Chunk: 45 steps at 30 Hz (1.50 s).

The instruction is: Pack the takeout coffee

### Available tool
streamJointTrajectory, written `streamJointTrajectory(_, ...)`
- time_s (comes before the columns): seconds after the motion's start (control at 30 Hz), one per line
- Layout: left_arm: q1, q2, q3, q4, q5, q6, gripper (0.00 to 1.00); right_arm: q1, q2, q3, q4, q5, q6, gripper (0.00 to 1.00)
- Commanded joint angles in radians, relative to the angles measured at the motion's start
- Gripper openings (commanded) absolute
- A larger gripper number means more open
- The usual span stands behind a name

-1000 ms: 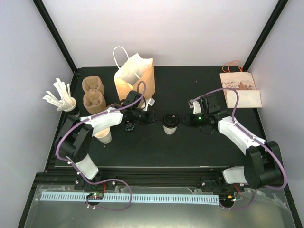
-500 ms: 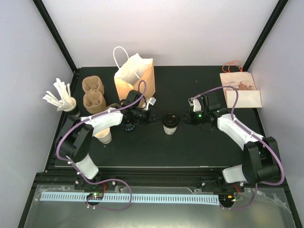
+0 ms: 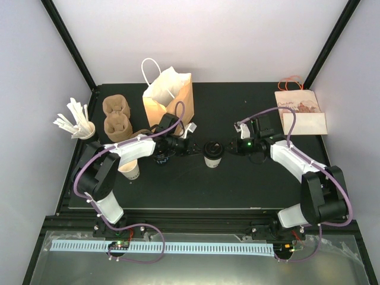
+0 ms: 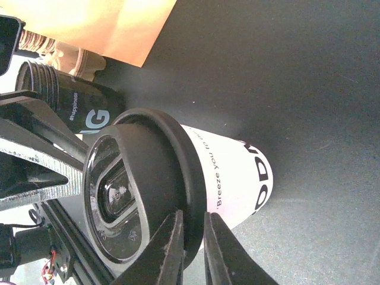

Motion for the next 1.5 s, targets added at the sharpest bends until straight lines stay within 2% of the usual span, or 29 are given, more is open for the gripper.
streamJointTrajectory(0.0, -0.005, 0.034, 0.028, -0.006, -0.016, 0.014, 0.12, -0.001, 0.018, -0.029, 0.022, 0.000, -0.020, 0.09)
streamJointTrajectory(0.07, -0.005, 0.040, 0.030, -0.021, -0.028, 0.021, 0.11, -0.001, 0.017, -0.063, 0.039, 0.009, -0.016, 0.05)
streamJointTrajectory(0.2, -0.007, 0.054, 0.023, -0.030, -0.035, 0.027, 0.10, -0.001, 0.021, -0.160, 0.100, 0.003, 0.007, 0.04)
streamJointTrajectory(0.37, -0.014, 0.060, 0.013, -0.024, -0.041, 0.027, 0.10, -0.001, 0.006, -0.193, 0.108, 0.015, 0.007, 0.05)
streamJointTrajectory(0.63, -0.017, 0.035, 0.052, -0.060, -0.056, 0.035, 0.12, -0.001, -0.041, -0.058, -0.014, 0.054, -0.024, 0.10)
streamJointTrajectory(0.83, -0.013, 0.003, 0.137, -0.166, -0.117, 0.078, 0.21, -0.002, -0.074, 0.065, -0.134, 0.171, -0.070, 0.14)
streamJointTrajectory(0.97, -0.012, -0.021, 0.166, -0.212, -0.142, 0.096, 0.31, 0.001, -0.108, 0.113, -0.202, 0.239, -0.095, 0.20)
streamJointTrajectory(1.07, -0.012, -0.047, 0.167, -0.237, -0.155, 0.107, 0.34, 0.043, -0.127, 0.144, -0.251, 0.304, -0.103, 0.29)
streamJointTrajectory(1.17, -0.013, -0.099, 0.145, -0.235, -0.166, 0.129, 0.35, 0.136, -0.131, 0.196, -0.317, 0.422, -0.109, 0.49)
streamJointTrajectory(1.3, -0.017, -0.245, 0.093, -0.251, -0.293, 0.196, 0.39, 0.234, -0.110, 0.271, -0.387, 0.556, -0.104, 0.74)
streamJointTrajectory(1.47, -0.014, -0.489, 0.083, -0.356, -0.502, 0.271, 0.56, 0.342, -0.018, 0.379, -0.475, 0.681, -0.095, 0.85)
